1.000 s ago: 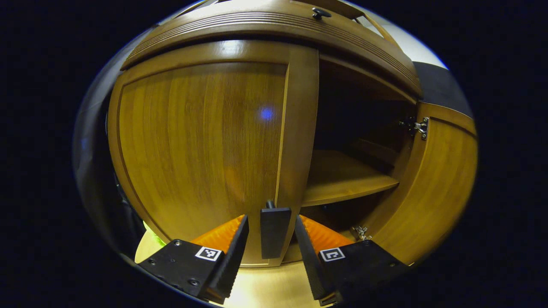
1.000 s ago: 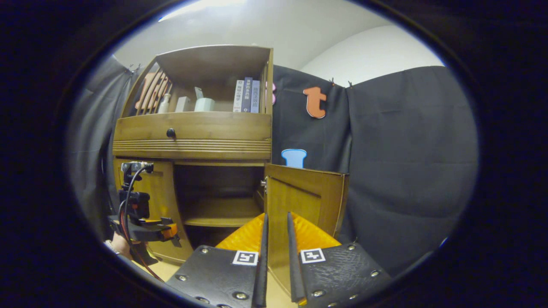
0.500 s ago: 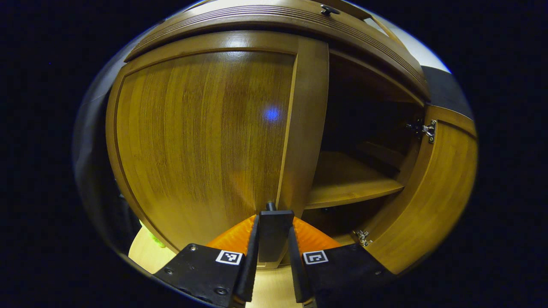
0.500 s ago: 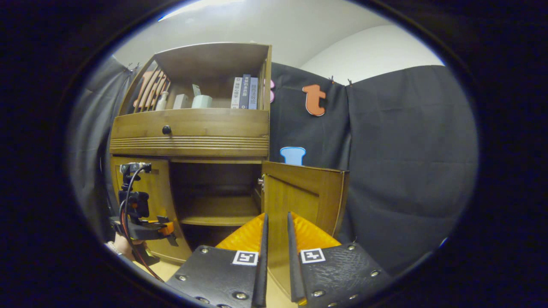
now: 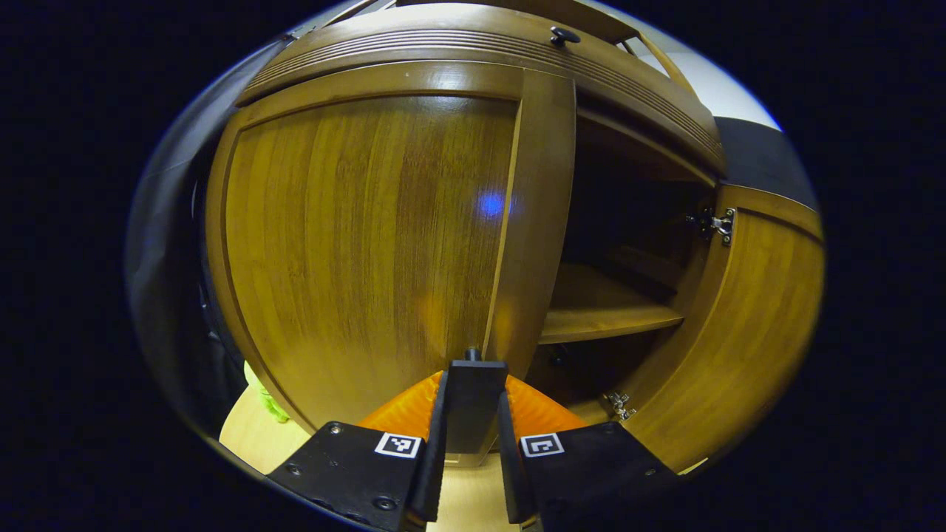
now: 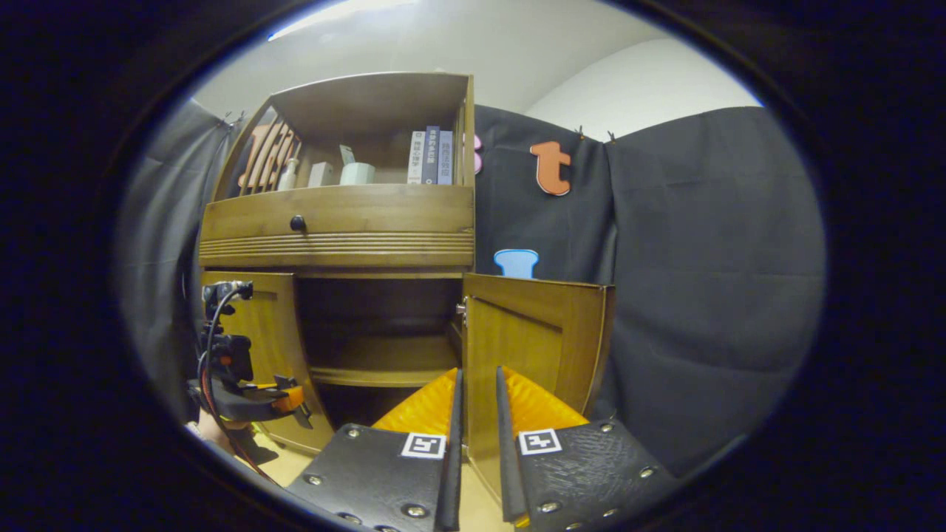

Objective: Open the right door of the double-door shoe cabinet with the right hand, and open the left door with the left hand.

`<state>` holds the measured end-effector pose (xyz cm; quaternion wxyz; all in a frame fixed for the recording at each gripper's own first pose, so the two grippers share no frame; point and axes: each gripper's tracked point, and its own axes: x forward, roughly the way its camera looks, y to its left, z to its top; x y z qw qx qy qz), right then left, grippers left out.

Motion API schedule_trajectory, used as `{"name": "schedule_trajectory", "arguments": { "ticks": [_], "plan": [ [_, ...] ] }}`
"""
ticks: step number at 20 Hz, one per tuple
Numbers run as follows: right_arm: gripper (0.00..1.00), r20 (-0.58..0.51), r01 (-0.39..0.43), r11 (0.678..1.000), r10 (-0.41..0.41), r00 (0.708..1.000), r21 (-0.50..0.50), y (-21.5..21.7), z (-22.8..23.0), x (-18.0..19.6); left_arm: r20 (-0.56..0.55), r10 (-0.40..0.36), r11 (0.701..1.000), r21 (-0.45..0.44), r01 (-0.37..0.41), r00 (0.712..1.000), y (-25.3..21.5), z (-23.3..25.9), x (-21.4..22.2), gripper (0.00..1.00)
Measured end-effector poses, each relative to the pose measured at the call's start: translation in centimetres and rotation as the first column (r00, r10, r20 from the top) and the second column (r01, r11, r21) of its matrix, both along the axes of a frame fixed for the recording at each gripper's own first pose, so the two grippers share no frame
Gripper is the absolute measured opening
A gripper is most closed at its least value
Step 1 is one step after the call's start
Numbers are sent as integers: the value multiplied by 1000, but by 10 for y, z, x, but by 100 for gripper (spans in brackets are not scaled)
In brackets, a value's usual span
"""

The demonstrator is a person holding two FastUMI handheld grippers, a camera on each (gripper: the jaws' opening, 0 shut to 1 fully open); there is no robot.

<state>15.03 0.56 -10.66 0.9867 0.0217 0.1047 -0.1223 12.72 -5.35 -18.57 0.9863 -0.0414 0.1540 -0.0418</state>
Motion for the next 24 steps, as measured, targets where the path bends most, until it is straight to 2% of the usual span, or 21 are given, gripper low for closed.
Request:
{"name": "schedule_trajectory", "arguments": {
  "ticks": [1,4,5,7,9,10,11,13,24],
  "plan": [
    [22,-3,-10,1000,10,1000,1,2,-1,1,7,5,1000,-7,-5,1000,0,2,1,34],
    [22,-14,-51,999,51,999,2,10,-2,1,17,19,1000,-15,-19,1000,1,3,2,34],
    [22,-19,-68,998,68,998,0,14,-3,0,17,22,1000,-21,-22,1000,1,3,2,37],
    [22,-25,-97,995,97,995,-3,20,-4,1,17,26,999,-39,-25,1000,0,4,3,34],
    [22,-31,-129,992,129,991,0,30,-4,2,18,27,999,-47,-26,999,0,4,4,37],
    [22,-33,-145,989,145,989,3,38,-5,4,17,29,998,-49,-28,999,0,3,4,34],
    [22,-36,-163,987,163,986,5,45,-6,7,17,32,998,-53,-31,999,0,3,5,37],
    [22,-41,-190,982,190,981,5,56,-6,14,15,37,997,-61,-36,999,0,5,5,34],
    [22,-47,-319,946,321,946,52,107,-20,15,-1,53,995,-88,-53,999,0,7,5,34]
  ]
}}
